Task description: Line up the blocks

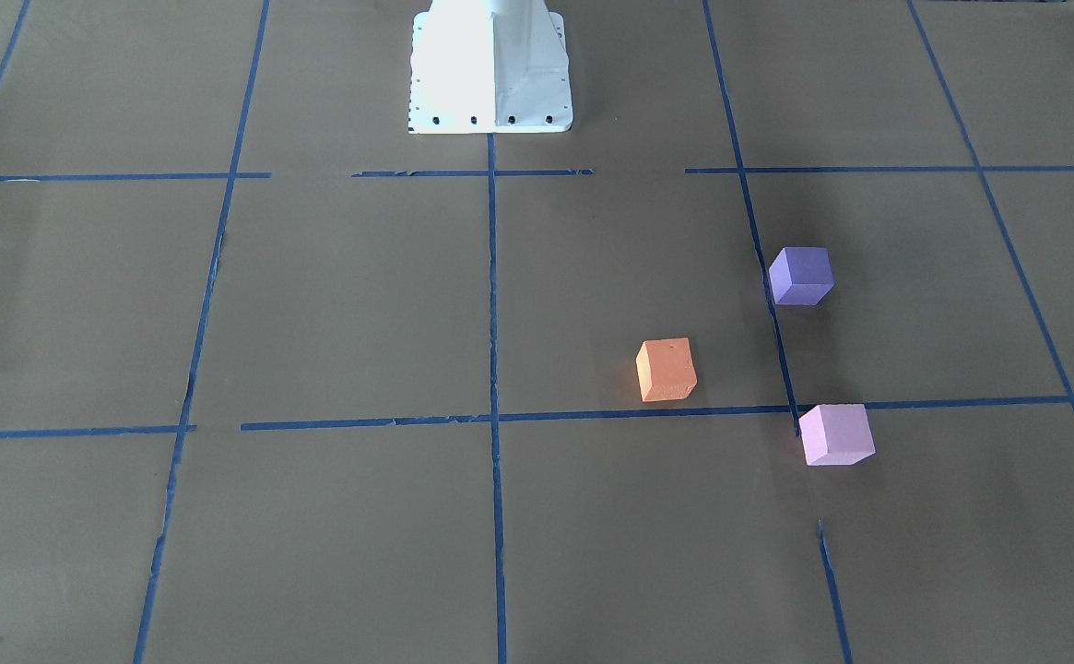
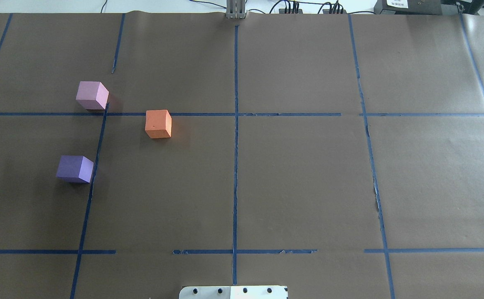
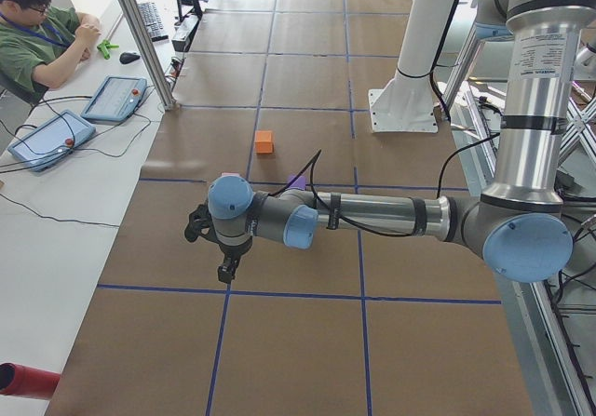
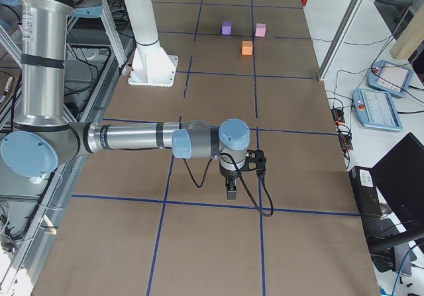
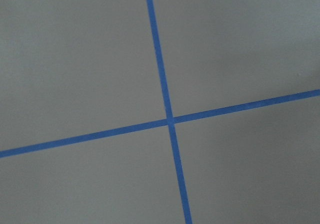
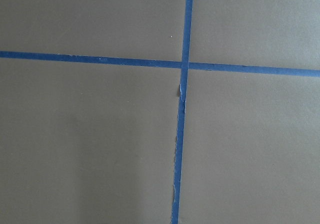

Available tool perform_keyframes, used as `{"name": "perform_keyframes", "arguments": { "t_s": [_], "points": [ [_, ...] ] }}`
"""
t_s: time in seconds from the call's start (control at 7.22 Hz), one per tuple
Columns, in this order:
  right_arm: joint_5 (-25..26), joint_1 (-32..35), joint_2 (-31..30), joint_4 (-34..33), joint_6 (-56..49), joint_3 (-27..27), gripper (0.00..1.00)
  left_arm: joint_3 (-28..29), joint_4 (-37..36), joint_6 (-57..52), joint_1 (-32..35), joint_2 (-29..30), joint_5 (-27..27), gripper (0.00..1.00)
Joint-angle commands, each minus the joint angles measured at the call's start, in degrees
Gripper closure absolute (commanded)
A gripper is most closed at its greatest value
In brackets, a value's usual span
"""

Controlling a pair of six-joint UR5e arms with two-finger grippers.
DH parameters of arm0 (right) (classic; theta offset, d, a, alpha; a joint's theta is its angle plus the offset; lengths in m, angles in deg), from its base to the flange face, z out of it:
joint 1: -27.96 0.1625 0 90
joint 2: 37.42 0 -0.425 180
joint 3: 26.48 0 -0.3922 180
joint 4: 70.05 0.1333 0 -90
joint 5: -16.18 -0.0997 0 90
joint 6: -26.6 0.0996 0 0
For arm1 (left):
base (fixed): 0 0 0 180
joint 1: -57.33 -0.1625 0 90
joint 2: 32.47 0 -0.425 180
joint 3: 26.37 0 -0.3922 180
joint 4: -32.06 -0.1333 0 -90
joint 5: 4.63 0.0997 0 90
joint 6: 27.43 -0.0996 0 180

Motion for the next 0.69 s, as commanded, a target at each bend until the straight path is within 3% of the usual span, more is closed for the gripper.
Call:
{"name": "perform_keyframes", "arguments": {
  "t_s": [0.0,0.14,0.55],
  "points": [
    [0.0,0.0,0.0,0.0,0.0,0.0,0.0,-2.9,2.7,11.5,-7.8,3.0,-1.2,0.0],
    [0.0,0.0,0.0,0.0,0.0,0.0,0.0,-3.5,2.7,21.2,-12.0,7.2,-1.0,0.0],
    [0.0,0.0,0.0,0.0,0.0,-0.1,0.0,-3.1,2.5,48.2,-27.2,19.5,11.2,0.0]
  ]
}}
